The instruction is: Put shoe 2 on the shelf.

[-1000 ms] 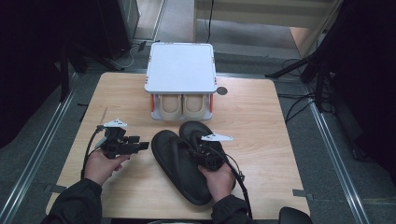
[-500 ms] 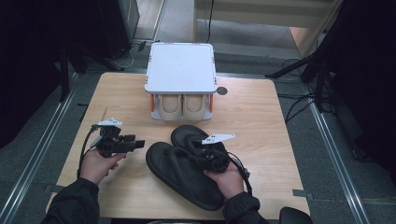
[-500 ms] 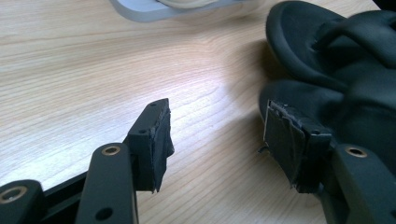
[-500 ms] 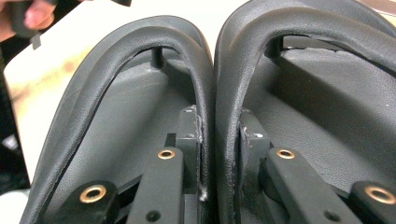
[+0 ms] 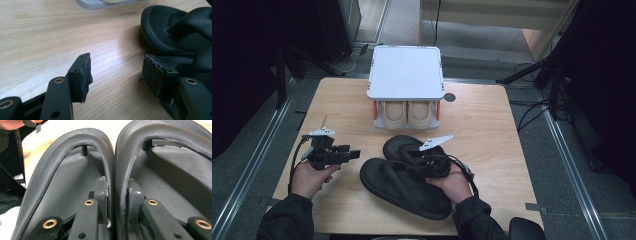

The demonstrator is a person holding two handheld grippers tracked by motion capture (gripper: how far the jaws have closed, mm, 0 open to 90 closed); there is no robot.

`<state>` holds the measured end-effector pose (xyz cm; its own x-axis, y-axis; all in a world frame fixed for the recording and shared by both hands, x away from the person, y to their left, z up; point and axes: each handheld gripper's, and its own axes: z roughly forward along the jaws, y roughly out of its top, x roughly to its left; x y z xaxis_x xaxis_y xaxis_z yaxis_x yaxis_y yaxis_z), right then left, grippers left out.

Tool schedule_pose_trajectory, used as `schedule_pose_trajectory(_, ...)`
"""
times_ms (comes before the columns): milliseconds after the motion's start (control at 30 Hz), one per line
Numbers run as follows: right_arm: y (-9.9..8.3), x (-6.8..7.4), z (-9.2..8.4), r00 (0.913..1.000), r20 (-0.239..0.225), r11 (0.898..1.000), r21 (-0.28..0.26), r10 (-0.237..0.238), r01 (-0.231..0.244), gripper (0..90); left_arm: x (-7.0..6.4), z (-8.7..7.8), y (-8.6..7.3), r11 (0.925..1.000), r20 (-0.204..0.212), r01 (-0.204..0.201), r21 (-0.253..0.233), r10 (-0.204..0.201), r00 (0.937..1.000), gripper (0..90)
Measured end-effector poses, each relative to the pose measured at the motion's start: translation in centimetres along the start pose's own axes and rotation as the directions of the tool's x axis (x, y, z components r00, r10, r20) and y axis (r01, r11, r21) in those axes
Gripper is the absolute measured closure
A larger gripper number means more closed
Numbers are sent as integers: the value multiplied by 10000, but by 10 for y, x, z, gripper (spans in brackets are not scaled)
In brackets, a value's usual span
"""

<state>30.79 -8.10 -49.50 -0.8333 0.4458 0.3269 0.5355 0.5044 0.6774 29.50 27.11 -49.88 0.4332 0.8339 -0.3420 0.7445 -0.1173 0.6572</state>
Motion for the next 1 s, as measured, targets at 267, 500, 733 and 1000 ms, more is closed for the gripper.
schedule_pose_trajectory(267, 12, -1, 8, 9971, -668, 9982, 451, -373, 404, 759, 4, -6, -6, 9999, -365, 91, -61, -94, 9993, 409)
schedule_pose_trajectory(500, 26, -1, 6, 9938, -908, 9966, 463, -639, 683, 760, 8, -10, -9, 9996, -543, 262, -117, -268, 9982, 408)
schedule_pose_trajectory(733, 45, -4, 0, 9858, -1411, 9947, 342, -912, 969, 760, 12, -13, -10, 9989, -555, 430, -186, -440, 9975, 407)
schedule_pose_trajectory(1000, 67, -1, -10, 9769, -1732, 9901, 411, -1250, 1339, 759, 22, -17, -13, 9976, -587, 659, -222, -671, 9960, 403)
